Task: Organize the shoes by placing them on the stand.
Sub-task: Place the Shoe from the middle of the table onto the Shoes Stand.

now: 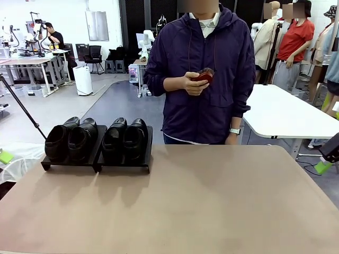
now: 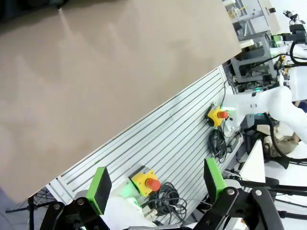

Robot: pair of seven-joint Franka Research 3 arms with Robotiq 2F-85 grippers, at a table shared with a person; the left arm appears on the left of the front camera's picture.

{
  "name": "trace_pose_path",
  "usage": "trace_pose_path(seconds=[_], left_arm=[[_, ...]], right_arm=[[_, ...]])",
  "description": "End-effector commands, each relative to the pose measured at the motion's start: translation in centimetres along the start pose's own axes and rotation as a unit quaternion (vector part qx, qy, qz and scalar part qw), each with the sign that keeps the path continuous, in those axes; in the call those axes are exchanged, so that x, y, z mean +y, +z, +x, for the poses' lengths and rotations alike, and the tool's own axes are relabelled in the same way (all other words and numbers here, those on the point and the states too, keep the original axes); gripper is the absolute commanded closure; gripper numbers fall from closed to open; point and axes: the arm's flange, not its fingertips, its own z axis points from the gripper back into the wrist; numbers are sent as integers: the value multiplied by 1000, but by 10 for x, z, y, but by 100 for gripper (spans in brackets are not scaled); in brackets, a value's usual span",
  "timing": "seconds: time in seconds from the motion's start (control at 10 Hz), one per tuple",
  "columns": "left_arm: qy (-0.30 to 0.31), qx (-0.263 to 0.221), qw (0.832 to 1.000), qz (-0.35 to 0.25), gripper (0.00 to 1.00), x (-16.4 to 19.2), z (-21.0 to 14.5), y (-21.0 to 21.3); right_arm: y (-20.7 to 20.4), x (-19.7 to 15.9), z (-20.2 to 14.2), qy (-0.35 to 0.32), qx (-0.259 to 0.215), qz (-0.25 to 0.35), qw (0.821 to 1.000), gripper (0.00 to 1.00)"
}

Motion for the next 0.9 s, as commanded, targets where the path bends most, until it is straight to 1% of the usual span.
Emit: trace_pose_path(seconds=[0.0,0.8], left_arm=[[5,6,1000,6,0,1,-2,0],[5,6,1000,6,0,1,-2,0]], right_arm=[[3,0,1,8,0,14,1000,0],[3,0,1,8,0,14,1000,0]])
